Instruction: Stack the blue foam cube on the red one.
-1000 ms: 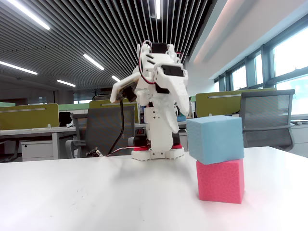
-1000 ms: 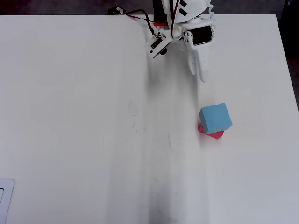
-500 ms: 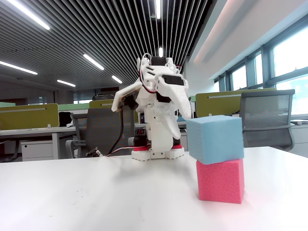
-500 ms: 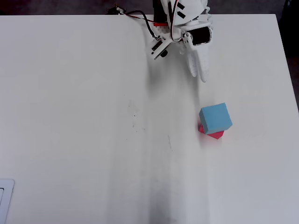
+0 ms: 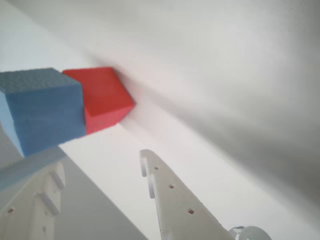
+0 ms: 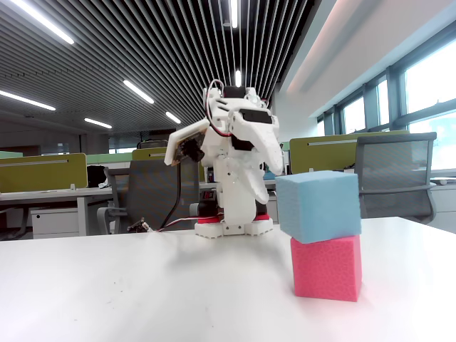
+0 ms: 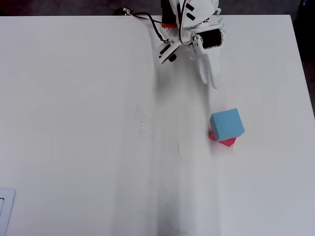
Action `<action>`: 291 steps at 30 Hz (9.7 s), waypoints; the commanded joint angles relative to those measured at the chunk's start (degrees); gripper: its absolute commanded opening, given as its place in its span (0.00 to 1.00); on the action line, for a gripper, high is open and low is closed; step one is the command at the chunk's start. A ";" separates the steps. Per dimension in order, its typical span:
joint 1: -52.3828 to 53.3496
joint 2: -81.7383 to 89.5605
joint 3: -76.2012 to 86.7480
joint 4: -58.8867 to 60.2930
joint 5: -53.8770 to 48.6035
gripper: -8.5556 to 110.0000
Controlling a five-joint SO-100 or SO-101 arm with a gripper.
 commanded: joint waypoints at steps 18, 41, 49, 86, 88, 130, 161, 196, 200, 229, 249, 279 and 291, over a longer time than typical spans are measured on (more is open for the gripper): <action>0.09 0.44 -0.35 -0.88 0.09 0.26; 0.35 0.44 2.02 -8.00 0.09 0.28; 0.35 0.44 2.02 -8.09 0.18 0.28; 0.35 0.44 2.02 -8.09 0.18 0.28; 0.35 0.44 2.02 -8.09 0.18 0.28; 0.35 0.44 2.02 -8.09 0.18 0.28; 0.35 0.44 2.02 -8.09 0.18 0.28; 0.35 0.44 2.02 -8.09 0.18 0.28; 0.35 0.44 2.02 -8.09 0.18 0.28; 0.35 0.44 2.02 -8.09 0.18 0.28; 0.35 0.44 2.02 -8.09 0.18 0.28; 0.35 0.44 2.02 -8.09 0.18 0.28; 0.35 0.44 2.02 -8.09 0.18 0.28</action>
